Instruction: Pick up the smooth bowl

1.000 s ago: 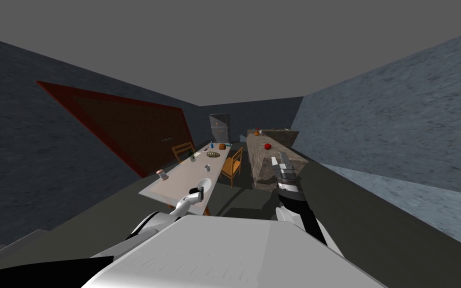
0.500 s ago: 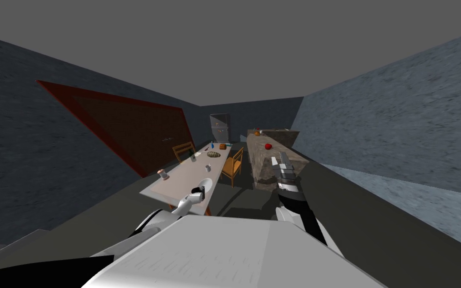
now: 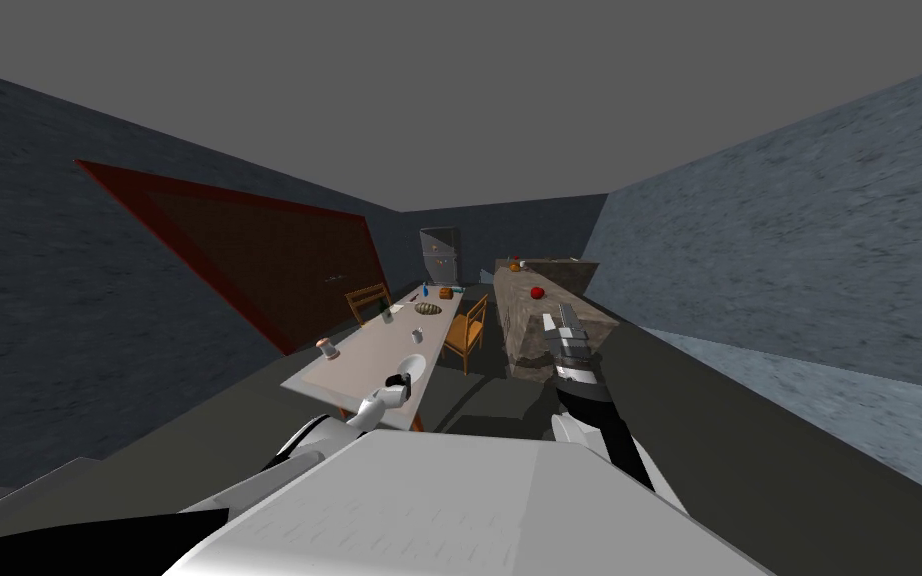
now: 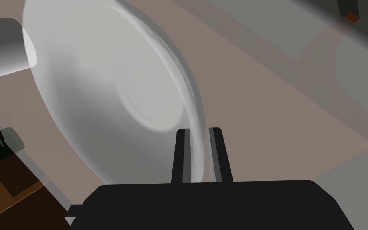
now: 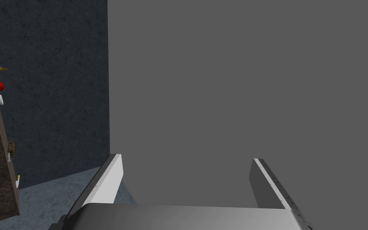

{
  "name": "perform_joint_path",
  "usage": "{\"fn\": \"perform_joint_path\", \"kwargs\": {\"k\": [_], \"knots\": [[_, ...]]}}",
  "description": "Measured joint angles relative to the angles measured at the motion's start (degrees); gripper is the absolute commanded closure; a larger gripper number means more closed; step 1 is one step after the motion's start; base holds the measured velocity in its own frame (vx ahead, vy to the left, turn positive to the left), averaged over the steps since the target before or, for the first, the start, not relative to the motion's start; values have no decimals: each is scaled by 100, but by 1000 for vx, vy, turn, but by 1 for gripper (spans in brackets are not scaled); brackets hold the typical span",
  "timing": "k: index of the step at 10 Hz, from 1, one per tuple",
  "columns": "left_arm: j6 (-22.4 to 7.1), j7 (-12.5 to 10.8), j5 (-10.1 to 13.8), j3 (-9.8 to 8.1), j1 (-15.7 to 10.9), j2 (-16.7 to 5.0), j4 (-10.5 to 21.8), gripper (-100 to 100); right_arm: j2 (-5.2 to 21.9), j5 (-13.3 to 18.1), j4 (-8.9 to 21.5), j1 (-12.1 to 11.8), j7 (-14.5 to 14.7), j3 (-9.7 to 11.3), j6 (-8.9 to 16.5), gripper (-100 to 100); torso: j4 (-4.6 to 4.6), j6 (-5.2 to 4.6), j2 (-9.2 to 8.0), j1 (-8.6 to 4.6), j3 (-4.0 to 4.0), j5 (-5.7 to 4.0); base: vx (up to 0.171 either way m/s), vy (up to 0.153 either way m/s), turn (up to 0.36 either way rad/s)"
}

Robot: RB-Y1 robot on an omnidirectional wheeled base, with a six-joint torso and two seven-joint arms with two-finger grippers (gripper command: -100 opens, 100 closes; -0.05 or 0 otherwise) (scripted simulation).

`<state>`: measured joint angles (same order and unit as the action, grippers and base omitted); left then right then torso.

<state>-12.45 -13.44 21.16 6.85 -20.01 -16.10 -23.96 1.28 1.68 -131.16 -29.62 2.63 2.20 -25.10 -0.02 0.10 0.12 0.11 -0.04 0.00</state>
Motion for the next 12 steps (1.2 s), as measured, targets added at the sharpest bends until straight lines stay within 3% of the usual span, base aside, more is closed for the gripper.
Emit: {"fn": "perform_joint_path", "kwargs": {"k": [2,3,4,8,9,11,12], "knots": [[0,4,-3,1,-3,-4,-1,100,0,0,0,0,0,0,0,0,1,2,-2,1,1,3,0,0,0],[-1,5,-3,2,-2,-3,0,0,0,0,0,0,0,0,0,0,0,3,-4,0,2,2,0,0,0],[-2,5,-3,2,-1,-3,0,100,0,0,0,0,0,0,0,0,-1,3,-5,0,3,2,6,-28,-2],[-211,691,412,-515,169,-67,-225,100,-1,0,0,0,0,0,0,0,-6,5,-7,-21,7,-3,11,-54,0],[-295,838,398,-629,236,-75,-352,100,0,0,0,0,0,0,0,0,-8,6,-9,-17,9,-3,4,-41,-5],[-377,1202,602,-850,265,-106,-384,100,0,0,0,0,0,0,0,0,-10,7,-13,-16,12,-3,9,-42,-4],[-472,1352,653,-1013,378,-123,-559,100,0,0,0,0,0,0,0,0,-10,8,-13,-19,12,-5,7,-38,7]]}}
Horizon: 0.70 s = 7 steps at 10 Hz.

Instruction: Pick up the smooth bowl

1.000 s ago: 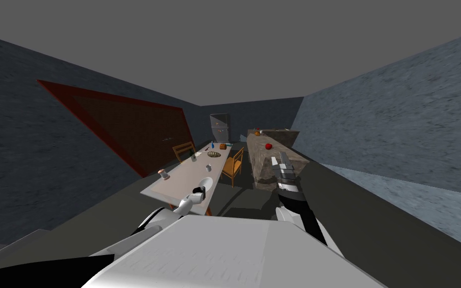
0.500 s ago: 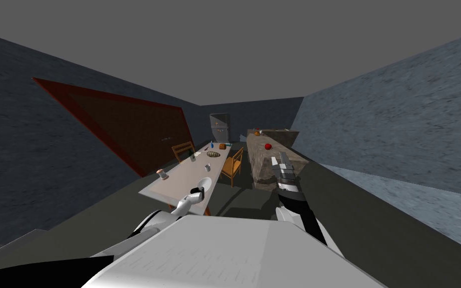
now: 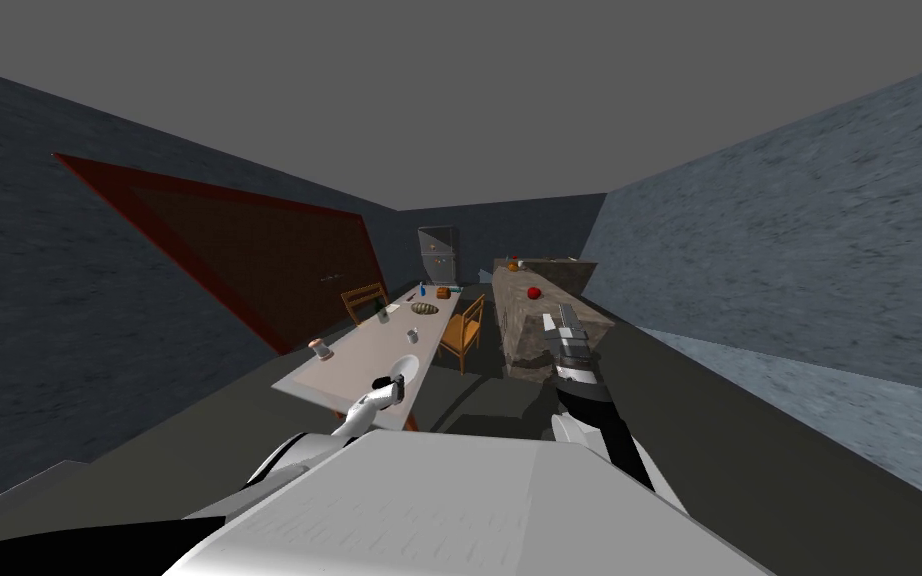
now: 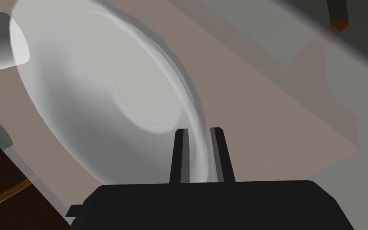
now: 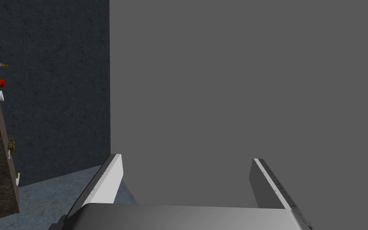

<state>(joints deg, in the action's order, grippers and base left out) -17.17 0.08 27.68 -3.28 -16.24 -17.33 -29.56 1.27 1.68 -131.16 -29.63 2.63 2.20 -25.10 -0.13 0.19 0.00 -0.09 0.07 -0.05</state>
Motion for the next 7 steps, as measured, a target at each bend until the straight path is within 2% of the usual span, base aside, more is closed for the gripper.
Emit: {"fn": "perform_joint_path", "kwargs": {"k": [2,4,6,7], "knots": [[-53,394,247,-202,32,-34,-2,100,0,0,0,0,0,0,0,0,0,0,-2,1,1,0,4,-39,-3],[-219,687,284,-462,178,-47,-257,100,0,0,0,0,0,0,0,0,0,0,-1,1,1,-1,11,-37,-1],[-257,970,402,-559,180,-68,-246,100,0,0,0,0,0,0,0,0,1,-4,-1,8,0,1,3,-21,-6],[-290,1143,533,-677,212,-87,-272,100,0,0,0,0,0,0,0,0,1,-3,-1,5,0,0,4,-30,4]]}}
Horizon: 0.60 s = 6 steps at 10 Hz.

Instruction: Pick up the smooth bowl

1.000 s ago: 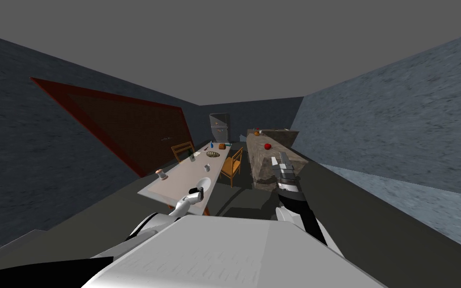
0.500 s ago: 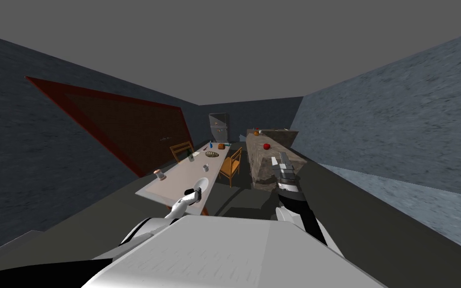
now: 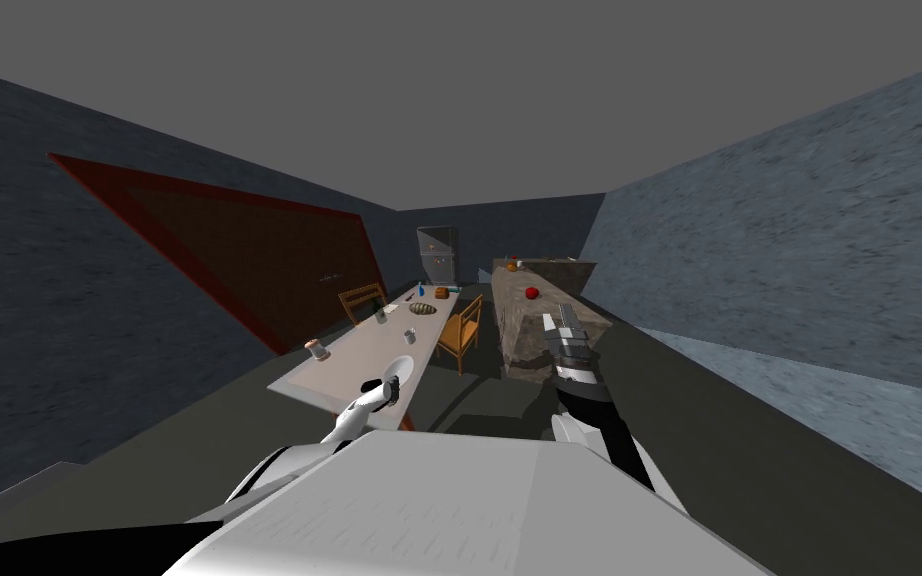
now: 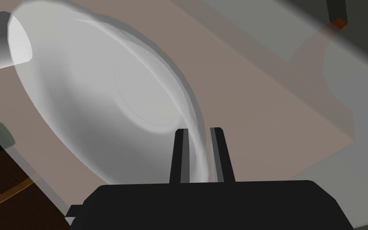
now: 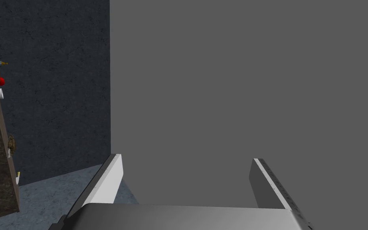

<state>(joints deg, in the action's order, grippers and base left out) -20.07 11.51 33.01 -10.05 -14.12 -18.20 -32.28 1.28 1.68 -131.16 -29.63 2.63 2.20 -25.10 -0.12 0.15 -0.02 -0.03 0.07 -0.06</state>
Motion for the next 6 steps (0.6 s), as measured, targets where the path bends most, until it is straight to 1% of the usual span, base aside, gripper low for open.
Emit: {"fn": "perform_joint_path", "kwargs": {"k": [1,2,3,4,5,6], "knots": [[-34,167,55,-76,21,-9,-25,100,0,0,0,0,0,0,0,0,-1,-2,0,-2,0,-1,9,-41,-8],[-87,380,215,-210,64,-39,-61,100,0,0,0,0,0,0,0,0,-2,-1,0,-7,1,-4,10,-37,6],[-152,511,199,-304,121,-34,-165,100,0,0,0,0,0,0,0,0,-3,-4,-1,-9,2,-5,9,-38,-8],[-199,690,322,-444,145,-49,-185,100,0,0,0,0,0,0,0,0,-5,-3,-2,-11,4,-8,8,-37,0],[-235,880,393,-525,174,-64,-220,100,0,0,0,0,0,0,0,0,-6,-4,-4,-13,5,-9,3,-15,5],[-244,919,399,-533,177,-64,-224,0,0,0,0,0,0,0,0,0,-7,-5,-6,-9,6,-10,0,0,0]]}}
